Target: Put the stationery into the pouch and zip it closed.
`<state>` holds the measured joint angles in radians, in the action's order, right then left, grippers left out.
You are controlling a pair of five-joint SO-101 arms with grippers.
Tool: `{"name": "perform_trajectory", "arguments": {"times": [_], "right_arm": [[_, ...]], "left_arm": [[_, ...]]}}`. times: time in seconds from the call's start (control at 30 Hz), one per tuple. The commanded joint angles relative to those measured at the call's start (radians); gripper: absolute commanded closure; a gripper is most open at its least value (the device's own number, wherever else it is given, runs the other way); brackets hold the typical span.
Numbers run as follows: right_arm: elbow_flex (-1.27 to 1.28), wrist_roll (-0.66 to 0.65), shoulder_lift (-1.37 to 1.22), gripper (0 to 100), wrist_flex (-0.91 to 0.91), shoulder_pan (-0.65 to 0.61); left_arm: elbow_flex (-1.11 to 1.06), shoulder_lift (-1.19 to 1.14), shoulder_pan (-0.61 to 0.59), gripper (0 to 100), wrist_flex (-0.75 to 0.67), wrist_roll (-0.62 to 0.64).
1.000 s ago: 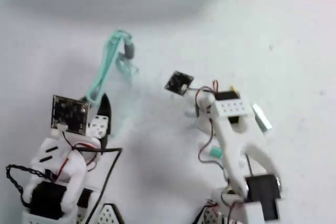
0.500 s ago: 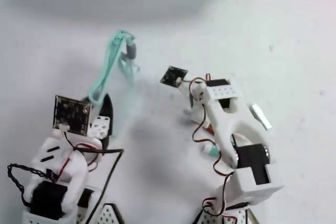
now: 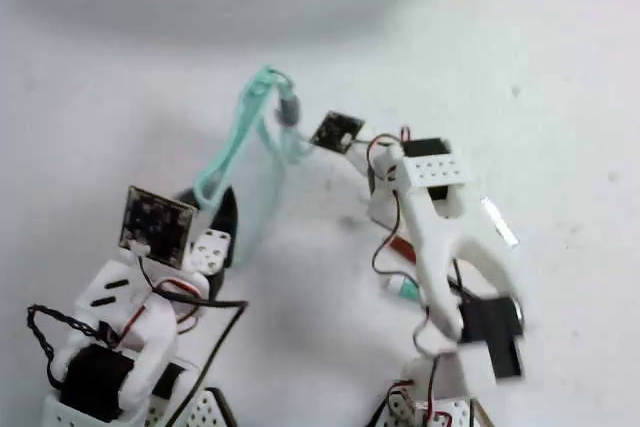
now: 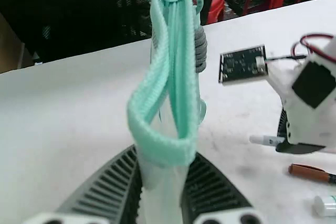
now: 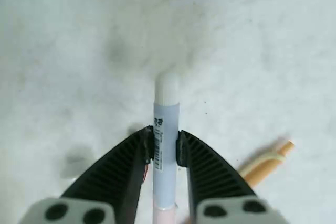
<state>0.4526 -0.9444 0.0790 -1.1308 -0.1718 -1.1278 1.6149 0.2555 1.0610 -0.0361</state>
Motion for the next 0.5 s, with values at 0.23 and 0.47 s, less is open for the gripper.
{"name": "perform_trajectory", "arguments": {"times": [0.23, 0.47], "right_arm": [[-0.5, 0.281, 0.572, 98.1, -0.351, -0.044], [-0.87, 0.597, 0.509, 98.1, -0.378, -0.213]], "left_arm": [[0.035, 0.008, 0.071, 98, -0.029, 0.012], [-0.041, 0.012, 0.12, 98, -0.075, 0.012]]}}
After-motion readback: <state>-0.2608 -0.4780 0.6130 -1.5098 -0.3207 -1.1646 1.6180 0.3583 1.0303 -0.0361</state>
